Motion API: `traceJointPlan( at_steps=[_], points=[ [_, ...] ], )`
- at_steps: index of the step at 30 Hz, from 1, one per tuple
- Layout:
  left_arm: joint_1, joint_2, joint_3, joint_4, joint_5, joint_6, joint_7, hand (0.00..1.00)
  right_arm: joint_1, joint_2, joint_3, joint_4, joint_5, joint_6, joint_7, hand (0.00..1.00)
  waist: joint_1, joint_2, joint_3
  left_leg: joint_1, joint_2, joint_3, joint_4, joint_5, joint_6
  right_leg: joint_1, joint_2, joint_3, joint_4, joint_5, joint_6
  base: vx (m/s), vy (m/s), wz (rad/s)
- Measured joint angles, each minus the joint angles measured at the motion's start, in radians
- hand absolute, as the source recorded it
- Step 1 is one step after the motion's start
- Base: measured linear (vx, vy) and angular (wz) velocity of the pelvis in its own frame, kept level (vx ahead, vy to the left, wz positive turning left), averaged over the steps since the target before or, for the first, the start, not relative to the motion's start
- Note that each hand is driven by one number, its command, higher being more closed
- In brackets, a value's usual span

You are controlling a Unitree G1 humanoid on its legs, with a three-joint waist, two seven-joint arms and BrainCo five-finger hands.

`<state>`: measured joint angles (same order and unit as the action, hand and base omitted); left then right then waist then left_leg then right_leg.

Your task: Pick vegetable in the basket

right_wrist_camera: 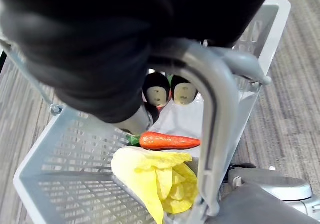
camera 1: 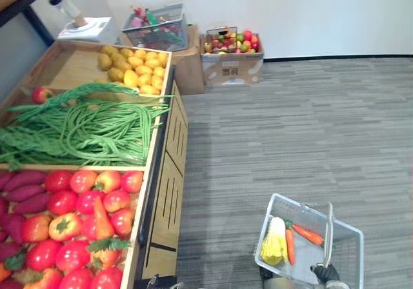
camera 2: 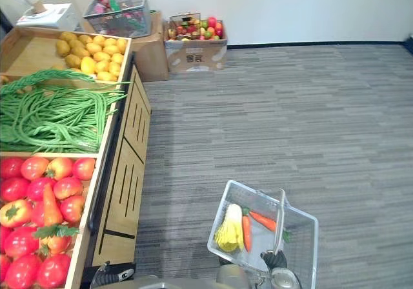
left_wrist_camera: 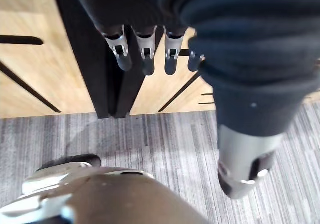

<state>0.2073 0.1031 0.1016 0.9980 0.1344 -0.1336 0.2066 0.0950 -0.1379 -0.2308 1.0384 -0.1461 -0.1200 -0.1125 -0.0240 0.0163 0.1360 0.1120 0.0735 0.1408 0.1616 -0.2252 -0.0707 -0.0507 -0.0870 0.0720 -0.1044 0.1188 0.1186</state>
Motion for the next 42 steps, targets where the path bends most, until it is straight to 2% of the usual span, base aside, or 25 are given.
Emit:
traceJointPlan(
  at_steps=[5, 8, 9, 11, 12, 13, 15, 16, 18, 20, 21, 22, 23, 25, 26, 32, 37, 42],
  points=[
    [-0.042, 0.005, -0.03, 0.029, 0.005, -0.027, 0.005, 0.0, 0.003, 0.001, 0.001, 0.004, 0.029, -0.006, -0.038, 1.0, -0.002, 0.002, -0.006, 0.047, -0.02, 0.018, -0.054, -0.033, 0.009, -0.008, -0.002, 0.028, 0.004, 0.017, 0.018, -0.03, 0.107, -0.19],
    [-0.044, 0.01, -0.028, 0.041, 0.018, -0.032, 0.005, 0.0, 0.003, 0.002, 0.002, -0.001, 0.028, -0.028, -0.052, 1.0, -0.001, -0.006, -0.003, 0.051, -0.038, 0.073, -0.055, -0.046, 0.024, -0.06, -0.003, 0.053, 0.056, 0.023, 0.023, -0.06, 0.062, -0.53],
    [-0.044, 0.011, -0.026, 0.047, 0.038, -0.033, 0.006, 0.0, 0.004, 0.002, 0.001, -0.001, 0.027, -0.035, -0.055, 1.0, -0.001, -0.007, -0.002, 0.057, -0.041, 0.103, -0.055, -0.051, 0.034, -0.08, -0.001, 0.041, 0.076, 0.032, 0.018, -0.14, 0.016, -0.79],
    [-0.041, 0.011, -0.016, 0.051, 0.039, -0.033, 0.006, 0.0, 0.004, 0.005, 0.001, -0.003, 0.026, -0.04, -0.054, 1.0, 0.001, -0.009, 0.001, 0.064, -0.033, 0.169, -0.052, -0.053, 0.04, -0.092, 0.013, -0.005, 0.073, 0.085, -0.016, -0.14, -0.006, -0.87],
    [-0.033, 0.013, -0.01, 0.046, 0.04, -0.033, 0.008, 0.0, 0.001, 0.012, 0.0, -0.007, 0.026, -0.045, -0.052, 1.0, 0.003, 0.004, 0.005, 0.067, -0.013, 0.216, -0.052, -0.055, 0.051, -0.102, 0.023, -0.071, 0.092, 0.087, -0.042, -0.13, -0.045, -0.73],
    [-0.032, 0.013, 0.004, 0.039, 0.041, -0.031, 0.008, 0.0, -0.013, 0.021, -0.027, -0.009, 0.027, -0.045, -0.051, 1.0, -0.001, 0.006, 0.009, 0.067, 0.004, 0.244, -0.054, -0.057, 0.053, -0.149, 0.019, -0.19, 0.256, -0.029, -0.103, -0.15, -0.085, -0.59],
    [-0.027, 0.012, 0.015, 0.026, 0.041, -0.03, 0.009, 0.0, -0.009, 0.026, -0.069, 0.002, 0.028, -0.039, -0.051, 1.0, -0.001, 0.013, 0.013, 0.087, 0.039, 0.265, -0.049, -0.052, 0.044, -0.163, 0.005, -0.311, 0.466, -0.145, -0.134, 0.04, -0.11, -0.3],
    [-0.013, 0.013, 0.019, 0.02, 0.037, -0.026, 0.009, 0.0, 0.001, 0.026, -0.074, 0.001, 0.028, -0.041, -0.051, 1.0, 0.001, 0.002, 0.015, 0.109, 0.044, 0.269, -0.049, -0.048, 0.036, -0.135, -0.01, -0.349, 0.504, -0.177, -0.126, 0.12, -0.095, -0.33],
    [-0.001, 0.011, 0.037, 0.026, 0.035, -0.007, 0.01, 0.0, 0.003, 0.029, -0.065, 0.001, 0.026, -0.055, -0.05, 1.0, 0.008, -0.028, 0.011, 0.114, 0.031, 0.285, -0.042, -0.043, 0.029, -0.119, 0.01, -0.342, 0.463, -0.181, -0.124, 0.03, -0.123, -0.61],
    [-0.008, 0.004, 0.038, 0.028, 0.028, 0.008, 0.01, 0.0, -0.009, 0.035, -0.033, 0.005, 0.025, -0.068, -0.046, 1.0, 0.008, -0.029, 0.011, 0.087, 0.049, 0.296, -0.04, -0.041, 0.026, -0.092, 0.058, -0.281, 0.308, -0.163, -0.1, -0.05, -0.182, -0.68],
    [-0.014, -0.002, 0.043, 0.025, 0.026, 0.012, 0.01, 0.0, -0.018, 0.044, -0.033, 0.011, 0.025, -0.065, -0.044, 1.0, 0.011, -0.015, 0.01, 0.074, 0.072, 0.313, -0.037, -0.038, 0.019, -0.079, 0.075, -0.295, 0.24, -0.162, -0.1, -0.03, -0.147, -0.44],
    [-0.015, -0.004, 0.043, 0.018, 0.026, 0.011, 0.01, 0.0, -0.02, 0.05, -0.034, 0.01, 0.025, -0.065, -0.043, 1.0, 0.011, -0.013, 0.01, 0.065, 0.078, 0.318, -0.036, -0.034, 0.012, -0.079, 0.072, -0.328, 0.231, -0.168, -0.108, -0.02, -0.103, -0.3],
    [-0.016, -0.004, 0.042, 0.008, 0.026, 0.012, 0.01, 0.0, -0.022, 0.058, -0.036, 0.01, 0.025, -0.062, -0.042, 1.0, 0.009, -0.021, 0.017, 0.068, 0.078, 0.321, -0.037, -0.034, 0.006, -0.07, 0.069, -0.363, 0.202, -0.142, -0.106, -0.05, -0.067, -0.19],
    [-0.015, -0.004, 0.043, 0.009, 0.026, 0.013, 0.012, 0.0, 0.001, 0.068, -0.035, 0.021, 0.026, -0.051, -0.04, 1.0, 0.015, -0.025, 0.011, 0.071, 0.091, 0.319, -0.04, -0.03, -0.01, -0.002, 0.109, -0.352, 0.05, -0.055, -0.112, -0.05, -0.093, -0.18],
    [-0.015, -0.004, 0.045, 0.008, 0.024, 0.013, 0.014, 0.0, 0.008, 0.068, -0.026, 0.021, 0.026, -0.05, -0.038, 1.0, 0.025, -0.028, 0.011, 0.071, 0.095, 0.327, -0.04, -0.027, -0.015, 0.02, 0.123, -0.343, -0.011, -0.032, -0.111, 0.01, -0.09, -0.24],
    [-0.016, -0.006, 0.046, 0.019, -0.015, 0.015, 0.016, 0.0, 0.011, 0.053, -0.012, 0.02, 0.025, -0.032, -0.029, 1.0, 0.025, -0.021, 0.014, 0.064, 0.1, 0.317, 0.01, -0.025, -0.019, 0.024, 0.126, -0.329, -0.011, -0.02, -0.115, -0.01, 0.034, -0.11],
    [-0.014, -0.014, 0.055, 0.037, -0.145, 0.015, -0.018, 0.0, 0.015, 0.032, 0.003, 0.02, 0.027, -0.032, 0.009, 1.0, 0.028, -0.013, 0.015, 0.06, 0.091, 0.284, 0.07, -0.023, -0.016, 0.043, 0.107, -0.33, -0.011, -0.021, -0.115, -0.01, 0.108, -0.03],
    [-0.017, -0.022, 0.064, 0.051, -0.271, 0.018, -0.047, 0.0, 0.014, 0.026, -0.007, 0.031, 0.039, -0.04, 0.031, 1.0, 0.025, -0.005, 0.012, 0.07, 0.059, 0.246, 0.01, -0.001, -0.012, 0.039, 0.081, -0.346, -0.011, -0.015, -0.107, 0.0, 0.135, 0.12]
  ],
)
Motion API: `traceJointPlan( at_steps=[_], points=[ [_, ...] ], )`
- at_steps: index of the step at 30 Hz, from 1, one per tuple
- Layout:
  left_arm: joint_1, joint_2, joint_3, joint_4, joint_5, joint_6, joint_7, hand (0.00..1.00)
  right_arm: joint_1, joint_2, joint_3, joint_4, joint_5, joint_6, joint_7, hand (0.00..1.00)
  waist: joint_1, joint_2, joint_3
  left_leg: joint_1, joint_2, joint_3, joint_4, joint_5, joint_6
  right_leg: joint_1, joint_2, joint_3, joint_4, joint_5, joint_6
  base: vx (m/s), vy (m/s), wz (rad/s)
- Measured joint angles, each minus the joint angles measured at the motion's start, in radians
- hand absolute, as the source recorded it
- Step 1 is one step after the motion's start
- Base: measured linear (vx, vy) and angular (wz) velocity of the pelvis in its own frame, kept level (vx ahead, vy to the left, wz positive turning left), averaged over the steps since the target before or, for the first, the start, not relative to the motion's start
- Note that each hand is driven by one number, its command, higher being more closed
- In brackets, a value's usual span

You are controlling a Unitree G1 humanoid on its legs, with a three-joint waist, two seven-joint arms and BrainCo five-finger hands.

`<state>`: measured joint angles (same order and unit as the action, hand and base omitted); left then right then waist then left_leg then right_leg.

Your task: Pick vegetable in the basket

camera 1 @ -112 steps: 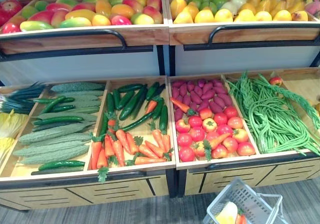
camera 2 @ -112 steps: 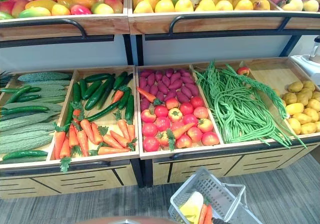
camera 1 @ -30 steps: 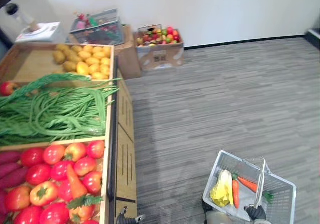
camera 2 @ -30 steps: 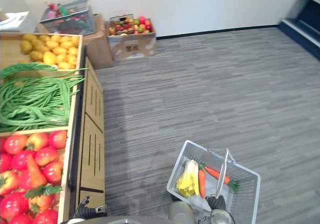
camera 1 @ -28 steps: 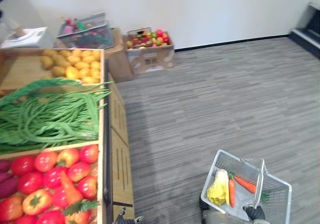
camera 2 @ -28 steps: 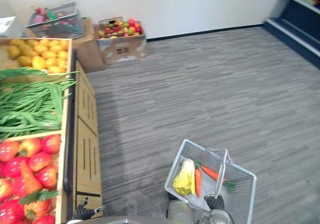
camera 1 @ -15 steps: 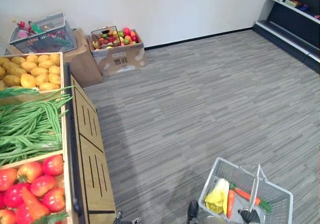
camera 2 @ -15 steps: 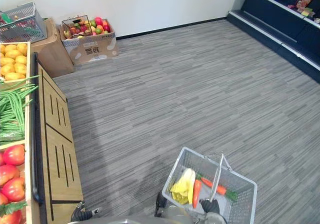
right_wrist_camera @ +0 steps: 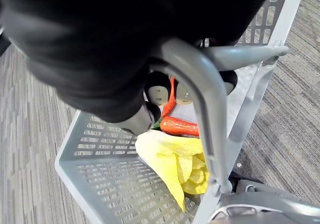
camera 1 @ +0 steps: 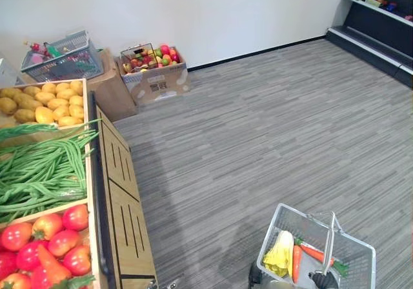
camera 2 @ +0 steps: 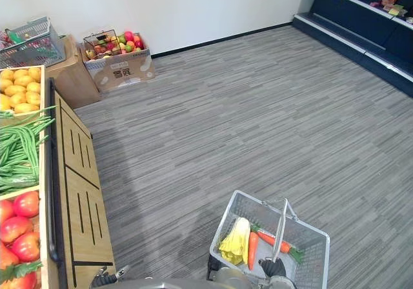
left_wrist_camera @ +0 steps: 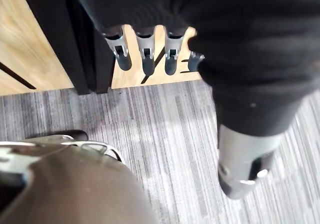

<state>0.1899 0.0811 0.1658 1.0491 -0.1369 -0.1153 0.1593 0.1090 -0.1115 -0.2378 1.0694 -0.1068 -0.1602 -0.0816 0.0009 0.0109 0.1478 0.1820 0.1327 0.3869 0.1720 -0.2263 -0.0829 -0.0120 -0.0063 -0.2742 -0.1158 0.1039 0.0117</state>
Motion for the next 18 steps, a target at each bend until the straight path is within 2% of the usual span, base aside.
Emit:
traceJointPlan(
  at_steps=[4, 6, 12, 18],
  points=[
    [-0.014, -0.001, 0.02, 0.028, -0.048, 0.031, -0.01, 0.0, -0.002, 0.005, -0.015, 0.009, 0.021, -0.013, 0.006, 1.0, 0.0, 0.001, 0.0, 0.012, -0.011, -0.027, -0.037, 0.0, 0.0, 0.003, -0.007, -0.011, 0.0, 0.006, 0.008, 0.01, 0.13, 0.14],
    [-0.024, -0.001, 0.03, 0.05, -0.059, 0.041, -0.009, 0.0, -0.001, 0.013, -0.023, 0.015, 0.074, -0.011, 0.021, 1.0, -0.002, 0.001, 0.0, 0.025, -0.017, -0.044, -0.046, -0.001, 0.0, 0.016, -0.012, -0.015, 0.0, 0.008, 0.011, 0.01, 0.104, 0.1],
    [-0.049, -0.003, 0.037, 0.096, -0.098, 0.075, -0.004, 0.0, -0.002, 0.012, -0.032, 0.052, 0.205, 0.025, 0.04, 1.0, -0.006, 0.003, 0.001, 0.059, -0.023, -0.045, -0.064, -0.017, -0.004, 0.036, -0.011, -0.003, 0.0, 0.018, 0.025, 0.01, 0.081, -0.06],
    [-0.05, -0.004, 0.029, 0.115, -0.098, 0.092, 0.011, 0.0, 0.002, 0.016, -0.032, 0.057, 0.243, 0.046, 0.031, 1.0, -0.027, 0.015, -0.001, 0.087, -0.03, -0.047, -0.063, -0.028, 0.003, 0.051, -0.012, 0.012, 0.0, 0.016, 0.023, -0.01, 0.04, -0.08]
  ],
)
